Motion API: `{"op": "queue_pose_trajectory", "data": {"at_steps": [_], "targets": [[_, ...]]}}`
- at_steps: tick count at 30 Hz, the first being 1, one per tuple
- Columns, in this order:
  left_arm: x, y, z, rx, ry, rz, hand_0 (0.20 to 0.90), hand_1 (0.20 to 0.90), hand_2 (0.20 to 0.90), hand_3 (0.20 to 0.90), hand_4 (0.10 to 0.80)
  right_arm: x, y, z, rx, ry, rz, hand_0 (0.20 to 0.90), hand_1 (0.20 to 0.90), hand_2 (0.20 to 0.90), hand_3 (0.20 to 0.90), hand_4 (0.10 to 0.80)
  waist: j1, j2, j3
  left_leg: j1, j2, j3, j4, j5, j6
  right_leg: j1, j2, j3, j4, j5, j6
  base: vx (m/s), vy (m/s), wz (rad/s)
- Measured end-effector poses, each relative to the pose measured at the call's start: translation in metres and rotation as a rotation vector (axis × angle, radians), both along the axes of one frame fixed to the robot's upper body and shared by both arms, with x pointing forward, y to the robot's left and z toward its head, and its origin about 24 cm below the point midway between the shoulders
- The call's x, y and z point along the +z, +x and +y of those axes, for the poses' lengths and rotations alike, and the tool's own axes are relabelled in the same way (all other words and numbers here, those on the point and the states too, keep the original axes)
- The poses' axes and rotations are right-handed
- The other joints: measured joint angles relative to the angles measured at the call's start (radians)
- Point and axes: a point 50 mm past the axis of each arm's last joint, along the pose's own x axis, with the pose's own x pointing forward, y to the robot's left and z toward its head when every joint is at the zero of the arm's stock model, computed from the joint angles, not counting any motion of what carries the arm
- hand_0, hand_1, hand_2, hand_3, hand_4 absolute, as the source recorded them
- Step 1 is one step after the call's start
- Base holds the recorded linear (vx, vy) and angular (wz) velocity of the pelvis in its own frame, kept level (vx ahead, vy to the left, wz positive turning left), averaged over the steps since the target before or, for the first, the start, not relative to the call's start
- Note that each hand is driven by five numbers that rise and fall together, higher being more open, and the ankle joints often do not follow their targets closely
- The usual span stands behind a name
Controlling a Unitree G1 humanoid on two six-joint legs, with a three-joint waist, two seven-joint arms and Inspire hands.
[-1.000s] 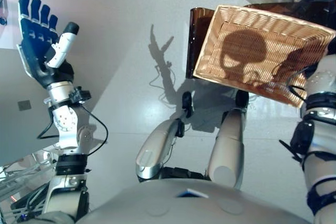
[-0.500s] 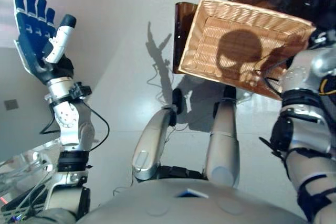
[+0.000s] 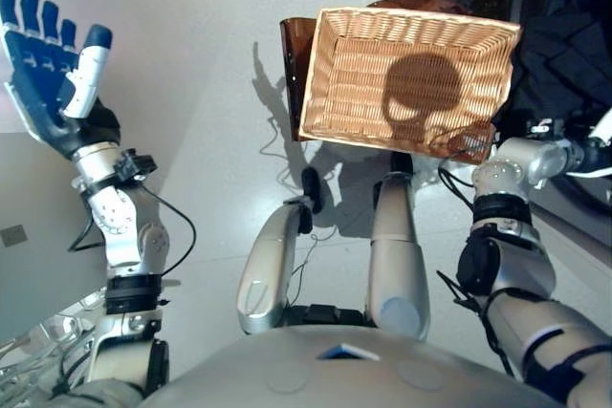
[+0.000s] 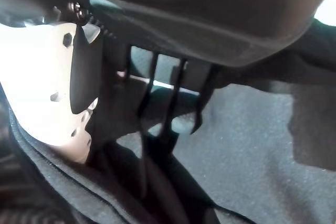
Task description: Pick up the clothes and place them into the washing machine
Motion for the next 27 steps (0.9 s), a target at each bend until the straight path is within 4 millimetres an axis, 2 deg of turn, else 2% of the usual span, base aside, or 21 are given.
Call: {"op": "queue_pose_trajectory", "data": {"at_steps": [2, 3, 4, 8, 13, 16, 21, 23, 25, 27], "targets": [[-0.002, -0.002, 0.002, 0.007, 0.000, 0.010, 0.900, 0.900, 0.900, 0.900, 0.800, 0.009, -0.005, -0.010, -0.055, 0.018, -0.030, 0.200, 0.200, 0.200, 0.200, 0.300, 0.010, 0.023, -0.017, 0.005, -0.002, 0.003, -0.031, 0.013, 0.003, 0.001, -0.003, 0.001, -0.018, 0.005, 0.005, 0.052, 0.007, -0.01], [-0.002, -0.004, 0.004, 0.015, 0.000, 0.008, 0.900, 0.900, 0.900, 0.900, 0.800, 0.013, -0.005, -0.012, -0.076, 0.031, -0.035, 0.200, 0.200, 0.200, 0.200, 0.300, 0.017, 0.026, -0.019, 0.016, -0.015, 0.009, -0.045, 0.020, 0.006, 0.002, -0.008, 0.007, -0.020, 0.006, 0.006, 0.054, -0.026, -0.03], [-0.002, -0.004, 0.005, 0.017, 0.002, 0.006, 0.900, 0.900, 0.900, 0.900, 0.800, 0.015, -0.007, -0.016, -0.088, 0.033, -0.034, 0.200, 0.200, 0.200, 0.200, 0.300, 0.017, 0.026, -0.020, 0.022, -0.010, 0.009, -0.053, 0.021, 0.007, 0.004, -0.011, 0.005, -0.023, 0.006, 0.007, 0.073, -0.037, -0.05], [0.001, -0.003, 0.005, 0.006, 0.020, -0.003, 0.900, 0.900, 0.900, 0.900, 0.800, 0.035, -0.011, -0.034, -0.164, 0.101, -0.043, 0.200, 0.200, 0.200, 0.200, 0.300, 0.037, 0.040, -0.030, 0.036, -0.028, 0.025, -0.096, 0.037, 0.021, 0.004, -0.034, 0.006, -0.043, 0.013, 0.018, 0.047, -0.027, 0.00], [0.004, 0.002, 0.006, -0.014, 0.049, -0.004, 0.900, 0.900, 0.900, 0.900, 0.800, 0.060, -0.009, -0.054, -0.204, 0.198, -0.070, 0.200, 0.200, 0.200, 0.200, 0.300, 0.040, 0.044, -0.031, 0.060, -0.054, 0.035, -0.134, 0.054, 0.039, 0.021, -0.057, 0.023, -0.075, 0.029, 0.042, 0.028, -0.062, -0.01], [0.005, 0.004, 0.005, -0.025, 0.054, -0.005, 0.900, 0.900, 0.900, 0.900, 0.800, 0.065, -0.011, -0.063, -0.206, 0.205, -0.040, 0.200, 0.200, 0.200, 0.200, 0.300, 0.040, 0.051, -0.031, 0.086, -0.069, 0.036, -0.160, 0.066, 0.050, 0.045, -0.073, 0.026, -0.092, 0.035, 0.053, 0.055, -0.054, 0.00], [0.005, 0.005, 0.005, -0.037, 0.060, -0.007, 0.900, 0.900, 0.900, 0.900, 0.800, 0.064, -0.011, -0.069, -0.194, 0.221, -0.008, 0.200, 0.200, 0.200, 0.200, 0.300, 0.039, 0.056, -0.031, 0.125, -0.072, 0.033, -0.193, 0.078, 0.056, 0.086, -0.077, 0.022, -0.125, 0.044, 0.061, 0.046, -0.033, -0.01], [0.007, 0.008, 0.004, -0.041, 0.060, -0.018, 0.900, 0.900, 0.900, 0.900, 0.800, 0.070, -0.016, -0.075, -0.201, 0.176, -0.006, 0.200, 0.200, 0.200, 0.200, 0.300, 0.036, 0.056, -0.031, 0.145, -0.072, 0.021, -0.213, 0.085, 0.056, 0.110, -0.083, 0.006, -0.141, 0.044, 0.061, 0.039, -0.030, 0.10], [0.012, 0.012, 0.002, -0.047, 0.054, -0.040, 0.900, 0.900, 0.900, 0.900, 0.800, 0.095, -0.032, -0.098, -0.217, 0.024, -0.004, 0.200, 0.200, 0.200, 0.200, 0.300, 0.037, 0.056, -0.031, 0.166, -0.071, -0.003, -0.243, 0.103, 0.057, 0.140, -0.091, -0.021, -0.160, 0.047, 0.060, 0.046, -0.016, 0.23], [0.013, 0.012, 0.002, -0.047, 0.049, -0.044, 0.900, 0.900, 0.900, 0.900, 0.800, 0.089, -0.036, -0.101, -0.213, -0.004, 0.036, 0.200, 0.200, 0.200, 0.200, 0.300, 0.038, 0.057, -0.032, 0.187, -0.070, -0.012, -0.284, 0.121, 0.055, 0.153, -0.094, -0.035, -0.174, 0.049, 0.057, 0.057, -0.025, 0.15]]}}
